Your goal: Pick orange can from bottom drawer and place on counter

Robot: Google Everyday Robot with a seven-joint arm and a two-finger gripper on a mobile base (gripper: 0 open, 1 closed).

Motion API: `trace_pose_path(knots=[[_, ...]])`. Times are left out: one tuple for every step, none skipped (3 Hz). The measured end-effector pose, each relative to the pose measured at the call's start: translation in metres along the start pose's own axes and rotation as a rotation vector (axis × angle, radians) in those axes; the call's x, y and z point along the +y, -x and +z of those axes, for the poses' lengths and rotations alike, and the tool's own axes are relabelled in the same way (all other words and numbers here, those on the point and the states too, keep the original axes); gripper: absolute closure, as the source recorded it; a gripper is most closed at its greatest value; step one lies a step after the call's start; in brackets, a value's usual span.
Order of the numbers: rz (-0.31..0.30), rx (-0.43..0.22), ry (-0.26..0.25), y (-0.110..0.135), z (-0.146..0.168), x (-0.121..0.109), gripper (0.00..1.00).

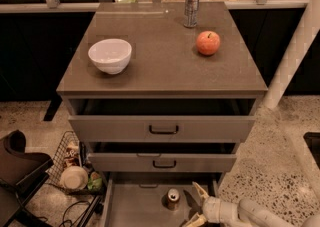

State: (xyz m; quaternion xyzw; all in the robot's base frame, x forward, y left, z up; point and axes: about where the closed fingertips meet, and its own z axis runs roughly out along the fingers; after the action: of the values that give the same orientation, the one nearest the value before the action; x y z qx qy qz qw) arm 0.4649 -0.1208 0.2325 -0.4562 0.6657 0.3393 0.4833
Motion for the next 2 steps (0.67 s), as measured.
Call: trace_pose_path(knots=[[-0.022, -0.079, -0.020, 0.0002, 0.0256, -0.0135, 0.00], [-0.016, -0.083, -0.010, -0.0011, 0.0318, -0.0131, 0.00]])
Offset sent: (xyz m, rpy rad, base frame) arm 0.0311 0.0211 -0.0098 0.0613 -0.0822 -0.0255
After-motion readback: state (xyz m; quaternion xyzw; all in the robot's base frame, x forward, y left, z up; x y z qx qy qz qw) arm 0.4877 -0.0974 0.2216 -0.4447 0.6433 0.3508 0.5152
